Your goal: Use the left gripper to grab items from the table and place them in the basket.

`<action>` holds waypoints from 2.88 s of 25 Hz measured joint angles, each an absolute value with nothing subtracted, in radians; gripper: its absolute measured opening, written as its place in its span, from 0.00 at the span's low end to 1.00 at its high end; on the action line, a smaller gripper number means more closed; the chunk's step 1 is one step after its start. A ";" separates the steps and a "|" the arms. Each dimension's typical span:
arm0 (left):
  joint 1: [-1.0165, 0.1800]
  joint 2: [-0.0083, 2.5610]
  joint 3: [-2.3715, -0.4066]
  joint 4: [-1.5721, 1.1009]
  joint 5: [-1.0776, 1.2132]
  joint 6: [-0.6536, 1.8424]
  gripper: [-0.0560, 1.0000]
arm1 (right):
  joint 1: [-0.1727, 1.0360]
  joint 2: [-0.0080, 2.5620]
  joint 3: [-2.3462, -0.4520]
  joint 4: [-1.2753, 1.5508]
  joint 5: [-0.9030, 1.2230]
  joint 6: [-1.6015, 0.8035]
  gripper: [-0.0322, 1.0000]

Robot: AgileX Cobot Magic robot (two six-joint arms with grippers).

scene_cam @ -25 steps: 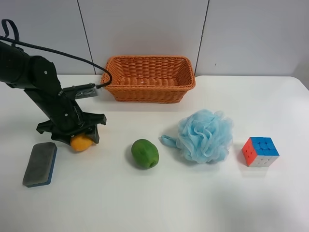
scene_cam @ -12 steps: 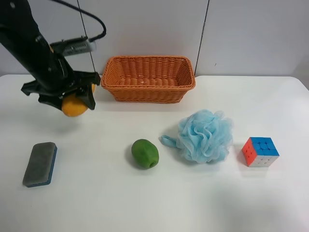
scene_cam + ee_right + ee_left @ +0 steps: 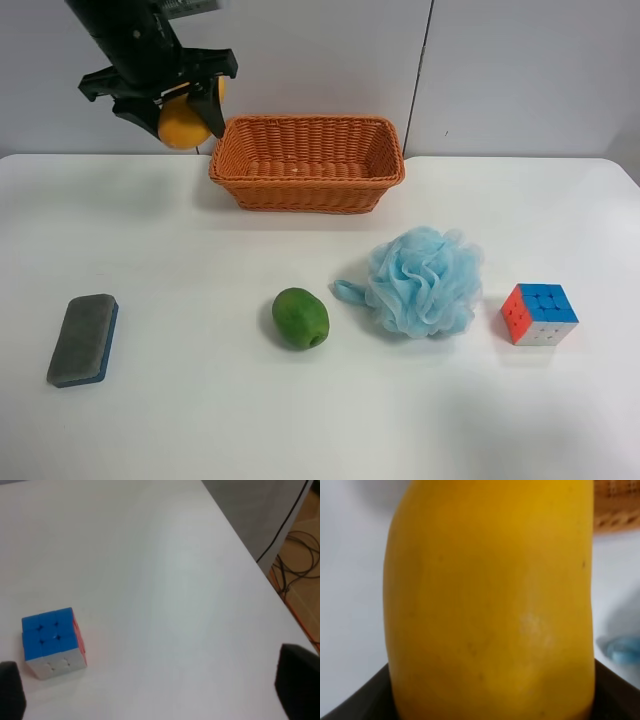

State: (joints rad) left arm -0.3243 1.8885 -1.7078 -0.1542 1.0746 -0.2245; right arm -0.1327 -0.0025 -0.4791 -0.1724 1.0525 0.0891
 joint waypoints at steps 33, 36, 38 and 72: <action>-0.324 2.437 -2.161 -0.311 0.890 -0.100 0.62 | -0.133 -0.002 -0.479 -0.172 1.053 0.089 0.99; -0.324 2.437 -2.161 -0.331 0.883 -0.099 0.80 | -0.133 -0.002 -0.479 -0.172 1.053 0.089 0.99; -0.324 2.437 -2.161 -0.347 0.883 -0.099 0.93 | -0.133 -0.002 -0.479 -0.172 1.053 0.089 0.99; -0.324 1.768 -1.789 -0.165 1.207 0.042 0.99 | -0.133 -0.002 -0.479 -0.172 1.053 0.089 0.99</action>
